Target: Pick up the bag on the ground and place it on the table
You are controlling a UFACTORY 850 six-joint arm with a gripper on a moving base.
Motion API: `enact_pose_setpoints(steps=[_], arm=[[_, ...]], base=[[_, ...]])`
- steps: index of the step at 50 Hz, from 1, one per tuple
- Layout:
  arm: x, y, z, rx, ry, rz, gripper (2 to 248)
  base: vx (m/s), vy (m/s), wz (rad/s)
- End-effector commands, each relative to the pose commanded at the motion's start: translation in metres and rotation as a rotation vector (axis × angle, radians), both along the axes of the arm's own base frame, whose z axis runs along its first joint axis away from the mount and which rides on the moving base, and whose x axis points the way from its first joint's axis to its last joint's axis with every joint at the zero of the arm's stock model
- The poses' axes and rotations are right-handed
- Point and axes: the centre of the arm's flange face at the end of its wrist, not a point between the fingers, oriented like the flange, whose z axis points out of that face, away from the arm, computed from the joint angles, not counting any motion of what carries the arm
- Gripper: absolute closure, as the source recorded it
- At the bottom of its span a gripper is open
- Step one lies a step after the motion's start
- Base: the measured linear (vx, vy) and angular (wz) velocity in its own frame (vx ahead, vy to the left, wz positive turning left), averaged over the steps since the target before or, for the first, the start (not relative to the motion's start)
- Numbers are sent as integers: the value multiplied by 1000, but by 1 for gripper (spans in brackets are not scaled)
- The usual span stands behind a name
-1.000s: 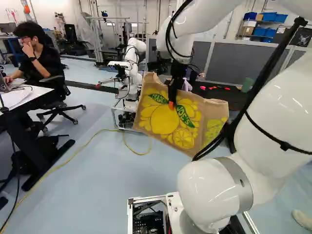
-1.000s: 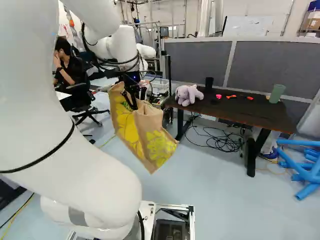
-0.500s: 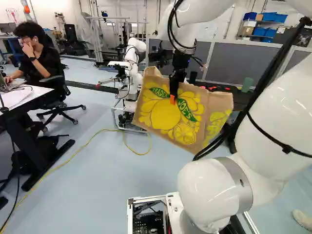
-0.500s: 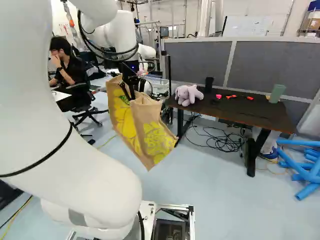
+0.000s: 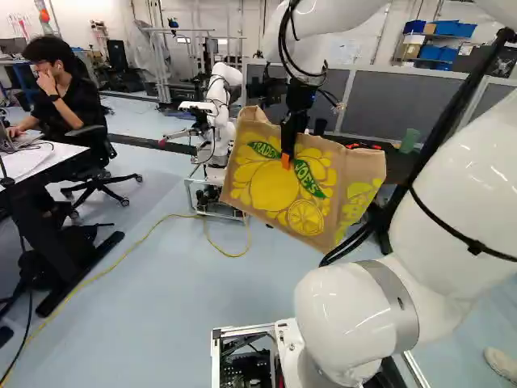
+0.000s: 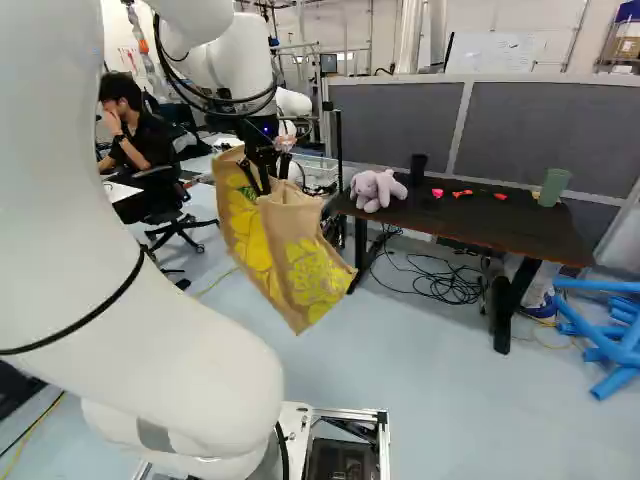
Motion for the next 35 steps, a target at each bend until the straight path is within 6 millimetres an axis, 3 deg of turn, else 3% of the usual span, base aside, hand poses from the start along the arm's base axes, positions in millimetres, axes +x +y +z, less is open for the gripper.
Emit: enact_pose_setpoints(steps=[22, 35], arm=[[0, 0, 0, 0, 0, 0, 228], [0, 0, 0, 0, 0, 0, 228]], base=[[-66, -3, -7], [-85, -79, -226]])
